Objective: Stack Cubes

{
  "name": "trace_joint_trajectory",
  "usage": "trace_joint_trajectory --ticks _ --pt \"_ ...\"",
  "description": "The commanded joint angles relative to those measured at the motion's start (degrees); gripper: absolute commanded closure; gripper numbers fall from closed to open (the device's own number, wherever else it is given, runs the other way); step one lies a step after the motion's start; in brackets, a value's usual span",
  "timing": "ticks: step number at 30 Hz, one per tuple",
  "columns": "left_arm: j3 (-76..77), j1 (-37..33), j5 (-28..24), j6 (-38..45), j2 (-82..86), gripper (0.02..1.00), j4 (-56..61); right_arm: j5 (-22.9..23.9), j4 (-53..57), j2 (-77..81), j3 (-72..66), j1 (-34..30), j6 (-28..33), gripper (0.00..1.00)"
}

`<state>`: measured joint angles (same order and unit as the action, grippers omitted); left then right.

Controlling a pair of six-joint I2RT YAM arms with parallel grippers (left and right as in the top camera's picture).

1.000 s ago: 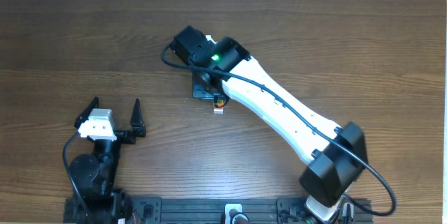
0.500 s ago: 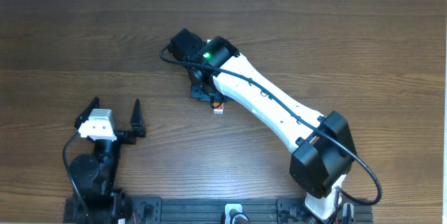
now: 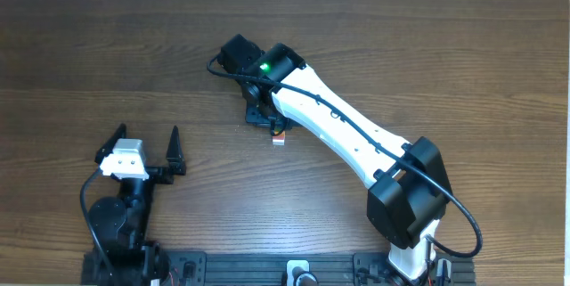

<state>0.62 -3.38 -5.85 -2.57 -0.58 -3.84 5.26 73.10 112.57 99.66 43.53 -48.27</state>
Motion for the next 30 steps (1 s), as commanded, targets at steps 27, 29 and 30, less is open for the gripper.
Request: trace_joint_trajectory --ticks 27,29,30 --pt "-0.31 -0.28 -0.74 0.83 0.42 0.018 -0.02 0.39 -1.77 1.03 -1.07 -0.42 -1.20 0.987" --pt "-0.31 -0.28 -0.74 0.83 0.42 0.018 -0.04 0.42 -1.77 1.03 -1.16 -0.44 -1.20 0.985" --pt "-0.31 -0.28 -0.74 0.83 0.42 0.018 -0.02 0.50 -1.79 1.03 -1.25 -0.44 -1.20 0.985"
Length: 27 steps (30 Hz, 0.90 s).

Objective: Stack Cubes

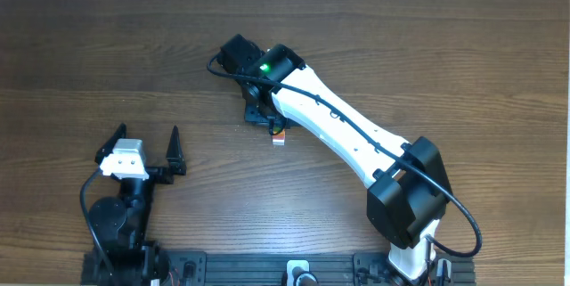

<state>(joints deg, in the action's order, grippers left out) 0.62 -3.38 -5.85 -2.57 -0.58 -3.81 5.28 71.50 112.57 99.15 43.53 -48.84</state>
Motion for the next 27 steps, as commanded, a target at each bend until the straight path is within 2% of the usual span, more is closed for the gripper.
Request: trace_joint_trajectory --ticks 1,27 --pt "-0.31 -0.28 -0.74 0.83 0.42 0.018 -0.04 0.61 -0.20 1.03 -0.83 -0.44 -0.63 0.982" --pt "-0.31 -0.28 -0.74 0.83 0.42 0.018 -0.04 0.81 -1.64 1.03 -2.47 -0.70 -0.61 0.939"
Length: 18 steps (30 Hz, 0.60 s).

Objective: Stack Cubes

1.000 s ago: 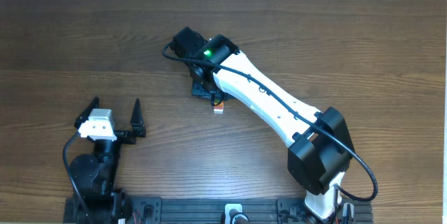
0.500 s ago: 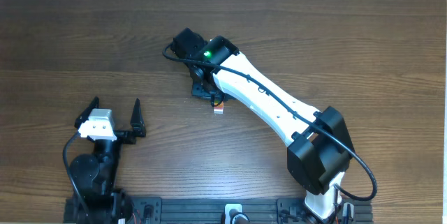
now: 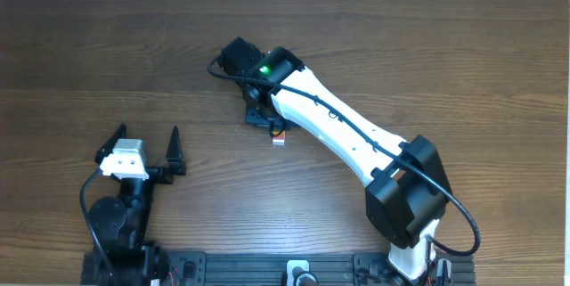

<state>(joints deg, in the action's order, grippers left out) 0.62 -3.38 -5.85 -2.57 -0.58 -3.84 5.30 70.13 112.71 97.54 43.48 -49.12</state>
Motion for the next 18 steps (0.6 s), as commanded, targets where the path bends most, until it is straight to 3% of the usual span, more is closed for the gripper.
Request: trace_joint_trajectory --ticks 1,3,4,7,8,10,11,18 --pt "-0.31 -0.28 -0.74 0.83 0.42 0.018 -0.02 0.79 -0.31 0.90 -0.85 -0.66 -0.33 0.936" --pt "-0.31 -0.28 -0.74 0.83 0.42 0.018 -0.04 0.79 -0.33 0.90 -0.85 -0.66 -0.33 0.897" --pt "-0.31 -0.28 -0.74 0.83 0.42 0.018 -0.02 0.81 -0.33 0.90 -0.85 -0.66 -0.33 0.818" --pt "-0.31 -0.28 -0.74 0.83 0.42 0.018 -0.02 0.81 -0.33 0.90 -0.87 -0.66 -0.31 0.467" --pt "-0.31 -0.28 -0.74 0.83 0.42 0.018 -0.04 0.81 -0.33 0.90 -0.87 -0.66 -0.31 0.406" --pt "-0.31 -0.28 -0.74 0.83 0.42 0.018 -0.04 0.81 -0.33 0.90 -0.87 -0.66 -0.28 0.084" --pt "-0.31 -0.28 -0.74 0.83 0.42 0.018 -0.02 0.76 -0.50 0.90 -0.87 -0.66 0.11 0.009" --pt "-0.31 -0.28 -0.74 0.83 0.42 0.018 -0.02 0.81 -4.48 0.87 -0.85 -0.96 4.57 0.009"
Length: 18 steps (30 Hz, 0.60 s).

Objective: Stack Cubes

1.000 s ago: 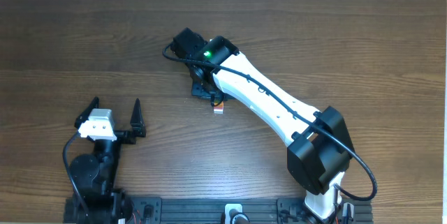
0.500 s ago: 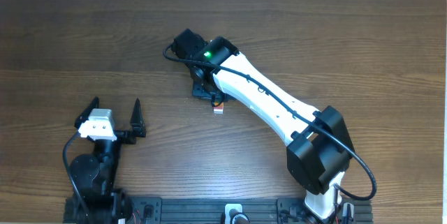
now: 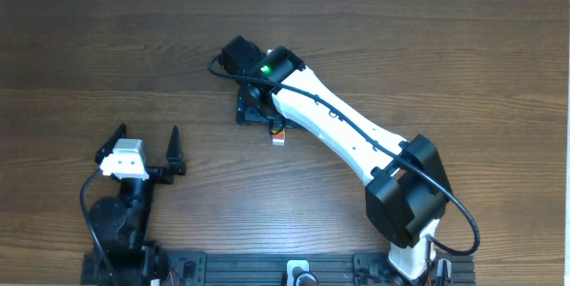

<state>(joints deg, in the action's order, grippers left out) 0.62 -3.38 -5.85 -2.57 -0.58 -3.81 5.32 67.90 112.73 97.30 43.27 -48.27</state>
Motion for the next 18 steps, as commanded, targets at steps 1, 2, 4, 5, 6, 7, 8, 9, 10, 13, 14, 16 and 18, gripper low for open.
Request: trace_joint_trajectory --ticks 1,2,4,5,6,7,8,9,10,13,14,16,18 --pt "-0.31 -0.28 -0.74 0.83 0.42 0.018 -0.04 0.79 -3.19 0.85 -0.59 -1.09 4.98 0.007" --pt "-0.31 -0.28 -0.74 0.83 0.42 0.018 -0.07 0.79 -4.55 0.85 -0.44 -2.08 6.91 0.009" --pt "-0.31 -0.28 -0.74 0.83 0.42 0.018 -0.04 0.79 -5.68 0.66 0.09 -4.44 9.99 0.007" --pt "-0.31 -0.28 -0.74 0.83 0.42 0.018 -0.04 0.98 -5.99 -0.35 0.11 -6.75 11.89 0.009" --pt "-0.31 -0.28 -0.74 0.83 0.42 0.020 -0.04 1.31 -5.97 -1.11 0.11 -8.94 13.44 0.007" --pt "-0.31 -0.28 -0.74 0.83 0.42 0.018 -0.04 1.44 -5.92 -1.57 0.11 -10.08 14.40 0.007" --pt "-0.28 -0.28 -0.74 0.83 0.42 0.018 -0.04 1.42 -5.66 -2.54 0.11 -13.18 16.87 0.007" --pt "-0.31 -0.28 -0.74 0.83 0.42 0.020 -0.04 1.42 -5.44 -2.86 0.11 -14.56 17.86 0.009" --pt "-0.31 -0.28 -0.74 0.83 0.42 0.018 -0.04 1.42 -5.25 -3.74 0.11 -17.51 21.09 0.007" --pt "-0.31 -0.28 -0.74 0.83 0.42 0.018 -0.04 5.81 -2.91 -7.41 0.07 -26.21 28.26 0.009" --pt "-0.31 -0.28 -0.74 0.83 0.42 0.018 -0.04 7.30 -2.51 -8.20 0.00 -27.21 28.26 0.009" --pt "-0.31 -0.28 -0.74 0.83 0.42 0.018 -0.07 9.90 -2.78 -11.15 -1.40 -29.59 28.92 0.009" --pt "-0.31 -0.28 -0.74 0.83 0.42 0.018 -0.07 10.67 -5.81 -16.15 -5.75 -32.00 30.80 0.009"
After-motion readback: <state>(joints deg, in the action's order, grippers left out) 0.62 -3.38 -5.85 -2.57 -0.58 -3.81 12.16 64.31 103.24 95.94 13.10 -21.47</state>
